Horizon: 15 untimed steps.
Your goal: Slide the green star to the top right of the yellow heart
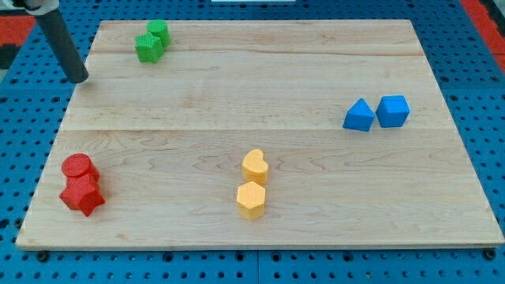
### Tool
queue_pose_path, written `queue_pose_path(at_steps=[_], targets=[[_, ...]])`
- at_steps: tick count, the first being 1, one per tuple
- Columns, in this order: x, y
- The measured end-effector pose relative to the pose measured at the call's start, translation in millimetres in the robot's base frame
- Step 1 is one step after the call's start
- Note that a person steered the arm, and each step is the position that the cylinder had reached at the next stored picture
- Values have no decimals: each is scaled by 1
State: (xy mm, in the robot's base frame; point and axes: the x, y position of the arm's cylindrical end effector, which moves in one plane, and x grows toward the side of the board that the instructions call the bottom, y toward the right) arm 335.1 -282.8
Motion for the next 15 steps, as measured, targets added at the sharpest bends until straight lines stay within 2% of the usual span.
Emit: queue_pose_path(at_steps=[2, 4, 5, 6, 7, 8, 10, 11, 12, 13, 14, 15], targets=[[-66, 37], [-97, 57], [-71, 122], [-8, 200], [13, 201], [0, 139], [43, 141], [46, 131], [62, 178], [81, 271], [94, 251], [120, 282]])
